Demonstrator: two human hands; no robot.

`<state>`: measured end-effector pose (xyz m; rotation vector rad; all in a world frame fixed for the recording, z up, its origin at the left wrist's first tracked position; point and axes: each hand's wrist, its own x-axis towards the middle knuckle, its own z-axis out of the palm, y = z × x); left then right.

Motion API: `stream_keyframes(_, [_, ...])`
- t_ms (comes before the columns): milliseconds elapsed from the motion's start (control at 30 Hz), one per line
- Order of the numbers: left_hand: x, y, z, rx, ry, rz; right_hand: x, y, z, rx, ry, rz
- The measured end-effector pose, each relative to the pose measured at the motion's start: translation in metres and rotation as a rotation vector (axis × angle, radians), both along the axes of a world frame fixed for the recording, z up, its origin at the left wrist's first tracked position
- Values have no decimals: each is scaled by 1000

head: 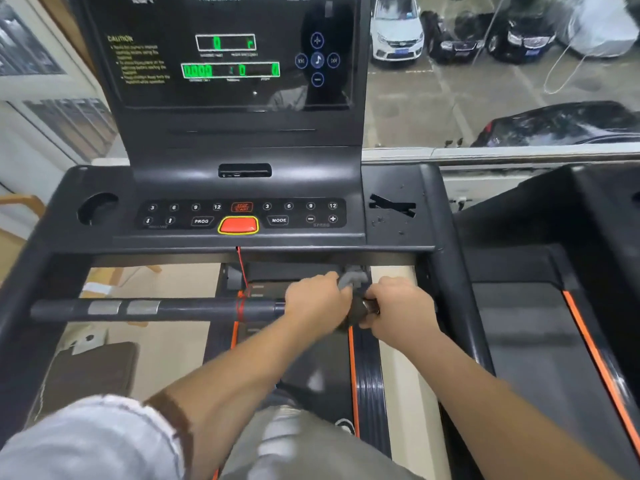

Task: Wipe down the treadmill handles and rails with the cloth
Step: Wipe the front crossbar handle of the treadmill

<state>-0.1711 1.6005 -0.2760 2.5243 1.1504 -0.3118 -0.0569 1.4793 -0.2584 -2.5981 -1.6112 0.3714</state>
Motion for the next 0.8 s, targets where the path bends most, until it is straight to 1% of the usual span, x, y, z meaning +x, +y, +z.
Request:
stream_keyframes(33, [-17, -19, -6, 103, -85, -75, 1, 0, 1, 15, -4, -6])
stream_keyframes(67, [-38, -38, -11, 120, -136, -165, 2, 0, 2, 21, -6, -12])
stream_keyframes(133, [-70, -55, -26, 208, -171, -313, 2, -1, 3, 23, -1, -9])
stream_keyframes(167, [-76, -50, -32, 250, -186, -344, 1, -1, 3, 27, 4, 2])
stream_keyframes(233, [-63, -33, -26, 208, -191, -339, 3, -1, 1, 30, 5, 17])
stream_keyframes(300, [-32, -16, -7, 182, -157, -229, 4, 0, -3, 37, 15, 14])
stream_keyframes(333, [-14, -5, 1, 95, -131, -132, 5, 0, -4, 32, 24, 11])
stream_keyframes(367, [3, 8, 6, -62, -47, -32, 4, 0, -3, 23, 26, 13])
stream_keyframes(400, [15, 16, 10, -205, 41, 12, 3, 1, -2, 8, 23, 15])
stream_keyframes(433, [20, 18, 15, -292, 84, 9, 2, 1, -1, -10, 23, 15])
stream_keyframes(467, [21, 17, 20, -318, 100, -7, 2, 1, 0, -24, 28, 11])
stream_keyframes(533, [11, 13, 22, -269, 49, -58, 0, 1, 2, -24, 35, -5])
stream_keyframes(567, [1, 8, 20, -188, -4, -90, 0, 1, 3, -19, 35, -15])
stream_keyframes(633, [-25, -8, 10, 52, -203, -165, 0, 0, 4, -25, 51, -41])
stream_keyframes(667, [-37, -15, 6, 100, -312, -191, 1, 0, 5, -26, 55, -45])
stream_keyframes(700, [-49, -20, -1, 139, -409, -203, 0, -1, 5, -22, 52, -45])
stream_keyframes(733, [-60, -25, -5, 168, -447, -211, 0, -1, 5, -17, 43, -49])
stream_keyframes(800, [-79, -41, -7, 132, -454, -176, -1, 0, 5, -15, 53, -72])
